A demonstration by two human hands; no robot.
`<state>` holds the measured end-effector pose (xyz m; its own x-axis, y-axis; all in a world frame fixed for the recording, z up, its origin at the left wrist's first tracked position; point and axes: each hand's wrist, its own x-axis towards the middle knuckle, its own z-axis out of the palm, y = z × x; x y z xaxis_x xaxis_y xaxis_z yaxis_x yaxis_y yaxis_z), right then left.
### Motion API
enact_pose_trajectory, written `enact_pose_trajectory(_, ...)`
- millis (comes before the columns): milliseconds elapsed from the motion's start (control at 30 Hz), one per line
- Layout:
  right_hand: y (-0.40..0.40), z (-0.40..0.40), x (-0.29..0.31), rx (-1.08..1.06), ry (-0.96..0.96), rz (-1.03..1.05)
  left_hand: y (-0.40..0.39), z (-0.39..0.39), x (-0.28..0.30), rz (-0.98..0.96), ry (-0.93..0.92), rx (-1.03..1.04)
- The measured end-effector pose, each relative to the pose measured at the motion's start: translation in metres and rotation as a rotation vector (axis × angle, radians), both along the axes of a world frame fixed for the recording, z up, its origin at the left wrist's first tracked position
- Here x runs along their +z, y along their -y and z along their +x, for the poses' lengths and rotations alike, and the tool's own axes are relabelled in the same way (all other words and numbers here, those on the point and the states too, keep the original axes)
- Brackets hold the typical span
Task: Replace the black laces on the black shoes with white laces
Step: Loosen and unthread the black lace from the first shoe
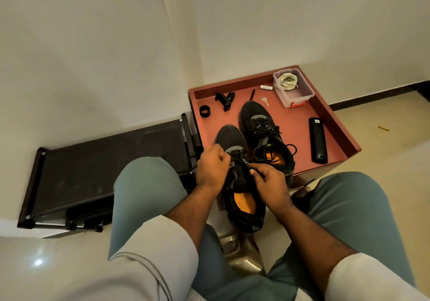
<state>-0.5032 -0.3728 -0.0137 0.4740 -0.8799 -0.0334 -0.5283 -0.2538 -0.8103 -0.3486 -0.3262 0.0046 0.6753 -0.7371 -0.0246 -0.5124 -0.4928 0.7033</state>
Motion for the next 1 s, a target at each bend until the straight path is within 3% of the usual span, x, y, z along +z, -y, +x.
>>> enact_pose_trajectory(67,-0.002,-0.004,0.000,-0.018,0.020,0.035,-0.003,0.006,-0.002,-0.100,-0.046,0.076)
enact_pose_trajectory(200,-0.006,-0.003,0.000,-0.013,0.058,0.049,-0.006,-0.001,0.000,0.041,-0.009,-0.340)
enact_pose_trajectory(267,-0.005,-0.003,0.001,-0.013,0.078,0.072,-0.007,-0.011,-0.002,0.140,0.042,-0.404)
enact_pose_trajectory(367,-0.005,-0.002,0.005,-0.013,0.104,0.097,-0.009,-0.015,-0.003,0.127,0.142,-0.291)
enact_pose_trajectory(467,-0.003,0.000,0.006,-0.006,0.100,0.085,-0.008,-0.009,-0.003,-0.003,0.066,-0.132)
enact_pose_trajectory(567,0.002,0.002,0.005,-0.013,0.080,0.084,-0.005,0.001,-0.011,-0.195,-0.279,0.311)
enact_pose_trajectory(633,0.001,0.005,0.006,-0.022,0.079,0.057,-0.007,-0.002,-0.011,-0.248,-0.475,0.428)
enact_pose_trajectory(733,0.000,0.009,0.005,-0.033,0.087,0.021,-0.012,-0.005,-0.008,-0.208,-0.247,0.043)
enact_pose_trajectory(833,-0.001,0.008,0.005,-0.009,0.105,0.032,-0.011,-0.006,-0.006,-0.010,0.013,-0.325)
enact_pose_trajectory(900,-0.002,0.007,0.006,0.013,0.115,0.047,-0.009,-0.007,-0.009,0.168,0.204,-0.371)
enact_pose_trajectory(1000,-0.003,0.007,0.006,0.027,0.123,0.054,-0.008,-0.013,-0.004,0.232,0.389,-0.313)
